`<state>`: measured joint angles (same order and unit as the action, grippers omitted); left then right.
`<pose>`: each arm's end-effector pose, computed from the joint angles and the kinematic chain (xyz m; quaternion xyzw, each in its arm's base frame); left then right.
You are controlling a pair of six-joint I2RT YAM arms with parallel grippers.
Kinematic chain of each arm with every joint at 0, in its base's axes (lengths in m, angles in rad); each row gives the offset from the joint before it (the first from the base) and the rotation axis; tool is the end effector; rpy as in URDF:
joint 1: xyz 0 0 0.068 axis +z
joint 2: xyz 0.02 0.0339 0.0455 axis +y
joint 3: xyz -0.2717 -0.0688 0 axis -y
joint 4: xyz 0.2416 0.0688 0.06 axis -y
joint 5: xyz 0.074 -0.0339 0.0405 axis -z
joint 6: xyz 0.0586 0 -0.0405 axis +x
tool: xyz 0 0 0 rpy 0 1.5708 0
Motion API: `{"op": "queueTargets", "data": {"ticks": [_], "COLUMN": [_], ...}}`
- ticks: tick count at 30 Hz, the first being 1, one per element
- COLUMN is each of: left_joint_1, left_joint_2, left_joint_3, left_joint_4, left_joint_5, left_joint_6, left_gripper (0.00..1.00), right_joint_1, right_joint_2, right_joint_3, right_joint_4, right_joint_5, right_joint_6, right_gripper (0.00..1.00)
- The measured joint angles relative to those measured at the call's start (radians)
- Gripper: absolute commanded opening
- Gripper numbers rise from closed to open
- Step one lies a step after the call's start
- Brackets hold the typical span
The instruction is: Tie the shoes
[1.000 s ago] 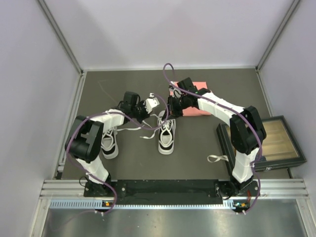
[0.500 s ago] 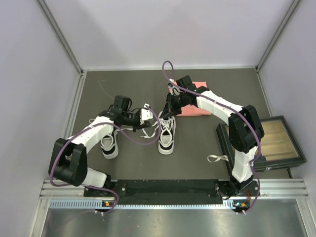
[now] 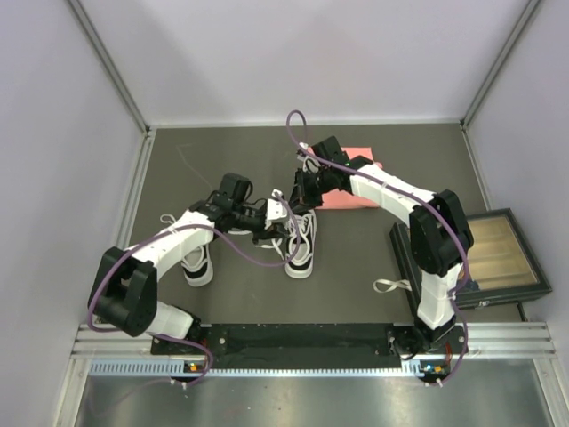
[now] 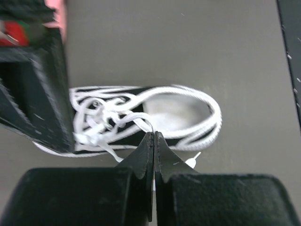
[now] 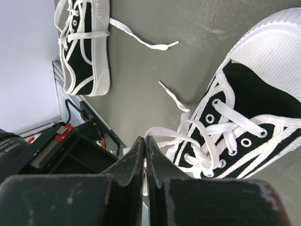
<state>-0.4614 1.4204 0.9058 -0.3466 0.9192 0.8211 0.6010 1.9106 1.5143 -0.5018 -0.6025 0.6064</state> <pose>0.2394 -0.1711 0.2324 0.6262 0.5813 -0.3536 0.3807 0.3382 0.2721 0.2361 -0.0955 0.9017 0.4095 0.1005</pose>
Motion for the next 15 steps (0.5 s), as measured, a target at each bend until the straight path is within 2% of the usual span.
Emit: {"op": "queueTargets", "data": {"ticks": [6,12,14,15], "left_joint_1": [-0.034,-0.045,-0.045,-0.045], "left_joint_2": [0.029,0.07,0.077,0.079], "left_joint_3": [-0.016,-0.032,-0.033,-0.033], "left_joint_4": [0.193,0.285,0.297,0.301], "left_joint_5": [-0.079,-0.157,-0.179,-0.187], "left_joint_6": [-0.182,-0.259,-0.272,-0.275], "left_gripper": [0.0,0.0,0.0,0.0], "right_joint_1": [0.005,0.005,0.005,0.005], "right_joint_2": [0.004,0.012,0.015,0.016], "right_joint_3": [0.003,0.027,0.031,0.032], "right_joint_4": [-0.006,-0.016,-0.024,-0.025], "right_joint_5": [0.001,0.002,0.002,0.002], "right_joint_6": [-0.003,-0.004,-0.007,-0.008], "right_gripper": [0.0,0.01,0.06,0.13]}}
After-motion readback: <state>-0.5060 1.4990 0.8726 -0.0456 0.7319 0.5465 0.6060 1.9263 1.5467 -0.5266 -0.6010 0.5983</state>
